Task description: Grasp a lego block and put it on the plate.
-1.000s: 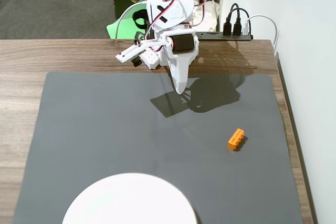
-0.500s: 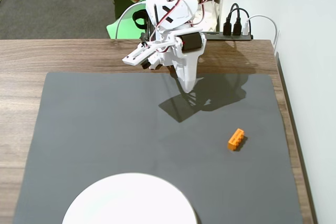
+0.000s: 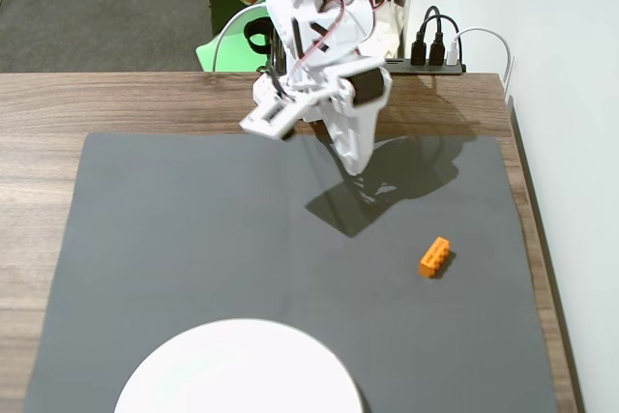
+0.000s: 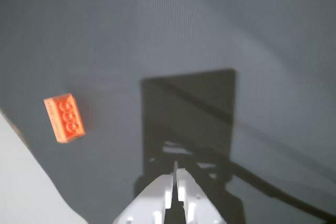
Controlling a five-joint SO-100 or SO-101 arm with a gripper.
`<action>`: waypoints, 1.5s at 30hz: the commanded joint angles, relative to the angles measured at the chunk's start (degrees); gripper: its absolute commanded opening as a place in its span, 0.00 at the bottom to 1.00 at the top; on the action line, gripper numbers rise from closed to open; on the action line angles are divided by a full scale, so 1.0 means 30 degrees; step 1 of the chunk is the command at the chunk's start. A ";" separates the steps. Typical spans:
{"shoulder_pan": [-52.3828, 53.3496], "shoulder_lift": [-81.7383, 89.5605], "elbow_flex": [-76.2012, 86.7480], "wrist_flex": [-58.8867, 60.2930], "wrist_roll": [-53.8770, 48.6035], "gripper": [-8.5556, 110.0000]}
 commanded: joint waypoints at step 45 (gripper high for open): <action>-0.1172 -2.1592 -1.7520 0.0791 0.1055 0.08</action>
